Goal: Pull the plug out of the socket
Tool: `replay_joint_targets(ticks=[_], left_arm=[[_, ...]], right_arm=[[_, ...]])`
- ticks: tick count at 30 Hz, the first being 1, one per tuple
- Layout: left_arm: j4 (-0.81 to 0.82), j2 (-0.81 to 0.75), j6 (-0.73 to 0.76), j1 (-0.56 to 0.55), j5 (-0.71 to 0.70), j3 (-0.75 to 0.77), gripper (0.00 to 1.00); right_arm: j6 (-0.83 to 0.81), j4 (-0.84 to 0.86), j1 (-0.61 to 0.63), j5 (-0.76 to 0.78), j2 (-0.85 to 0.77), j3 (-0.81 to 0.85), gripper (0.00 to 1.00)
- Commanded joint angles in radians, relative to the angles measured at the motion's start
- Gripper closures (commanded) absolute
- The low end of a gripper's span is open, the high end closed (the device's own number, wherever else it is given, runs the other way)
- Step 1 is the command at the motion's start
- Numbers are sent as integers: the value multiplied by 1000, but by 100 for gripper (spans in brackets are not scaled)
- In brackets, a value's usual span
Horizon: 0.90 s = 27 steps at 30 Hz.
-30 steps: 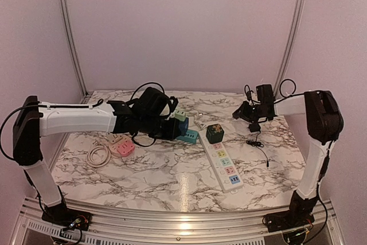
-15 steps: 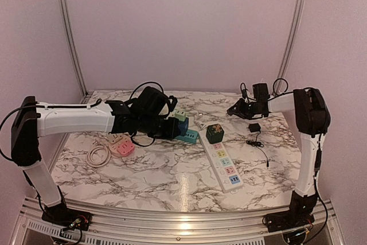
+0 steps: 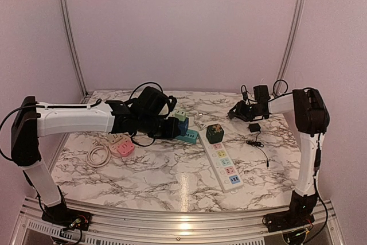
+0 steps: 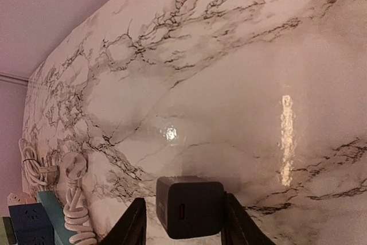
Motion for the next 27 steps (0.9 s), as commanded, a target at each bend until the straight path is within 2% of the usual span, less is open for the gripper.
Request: replay_joint_targets(ticks=[1, 19, 27], left_arm=[[-14, 8, -6, 1, -12, 1, 100], [-16, 25, -11, -4, -12, 5, 100], [6, 37, -19, -4, -12, -3, 100]], right_arm=[[-20, -23, -7, 16, -4, 2, 58], [-92, -158, -1, 165, -86, 22, 54], [-141, -228, 58, 294, -193, -14, 52]])
